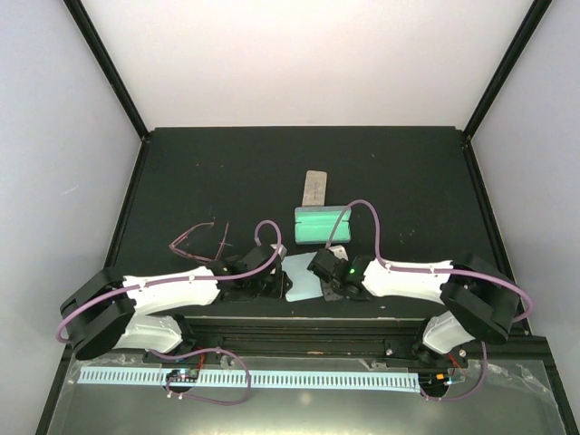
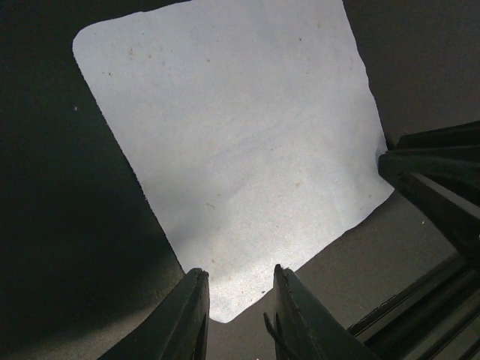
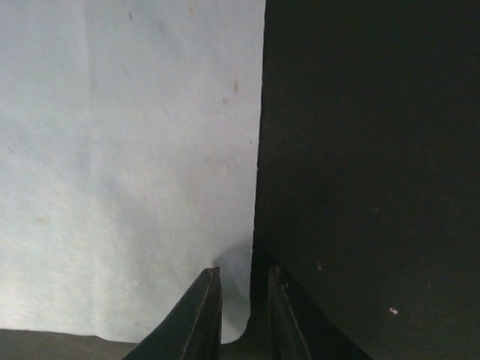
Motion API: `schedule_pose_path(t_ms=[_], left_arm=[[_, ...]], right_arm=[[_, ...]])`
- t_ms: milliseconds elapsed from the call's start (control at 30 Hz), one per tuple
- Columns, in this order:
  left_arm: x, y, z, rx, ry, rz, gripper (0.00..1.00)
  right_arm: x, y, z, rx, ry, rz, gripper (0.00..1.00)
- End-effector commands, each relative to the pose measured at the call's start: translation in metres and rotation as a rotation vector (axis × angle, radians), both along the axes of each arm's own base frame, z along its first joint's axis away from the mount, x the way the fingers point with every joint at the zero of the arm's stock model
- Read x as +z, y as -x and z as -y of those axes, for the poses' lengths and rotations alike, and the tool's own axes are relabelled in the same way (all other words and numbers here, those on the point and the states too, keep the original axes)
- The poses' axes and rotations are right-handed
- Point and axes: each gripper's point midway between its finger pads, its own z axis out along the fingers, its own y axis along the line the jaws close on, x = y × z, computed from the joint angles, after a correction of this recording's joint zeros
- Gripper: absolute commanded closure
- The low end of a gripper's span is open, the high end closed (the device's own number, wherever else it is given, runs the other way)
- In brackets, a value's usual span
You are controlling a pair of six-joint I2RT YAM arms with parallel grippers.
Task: Organize the sunglasses
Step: Adjust the glasses cleaning cloth at the center of the board.
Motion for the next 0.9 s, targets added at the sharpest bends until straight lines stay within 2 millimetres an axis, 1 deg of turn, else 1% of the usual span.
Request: schedule_pose_path(t_ms=[0,67,200,367,400,567,633,700,767,867], left_arm=[[0.008,-0.007,0.006,0.013,0.032,0.026,0.75],[0.007,-0.007,0.006,0.015,0.029,0.027,0.75],[0.008,-0.009,0.006,0.014,0.026,0.036,0.75],[0.012,-0.013,0.006,0.016,0.018,0.054,0.74],[0.005,-0.013,0.005,0.019,-0.008,0.045,0.74],[0.005,-0.02,0.002,0.032,-0.048,0.061,0.72],[0.005,-0.023,0.002,0.034,-0.059,0.064,0.71],[0.005,-0.027,0.002,0.036,-0.068,0.068,0.7],[0.005,-0.031,0.0,0.037,-0.084,0.073,0.69],[0.007,-0.04,-0.003,0.051,-0.098,0.084,0.66]], right_arm=[[-0.015,0.009,0.004,0.005,0.005,-0.048,0.82],[-0.02,0.014,0.008,0.003,0.008,-0.069,0.86],[-0.025,0.024,0.012,-0.001,0.002,-0.102,0.99],[-0.025,0.041,0.016,-0.007,-0.009,-0.137,0.99],[-0.025,0.044,0.019,-0.015,-0.008,-0.14,0.99],[-0.026,0.054,0.026,-0.055,-0.018,-0.149,0.99],[-0.026,0.051,0.026,-0.061,-0.025,-0.134,0.91],[-0.02,0.043,0.027,-0.066,-0.006,-0.093,0.83],[-0.007,0.032,0.025,-0.069,0.001,-0.037,0.77],[0.015,0.008,0.024,-0.095,-0.01,0.055,0.7]])
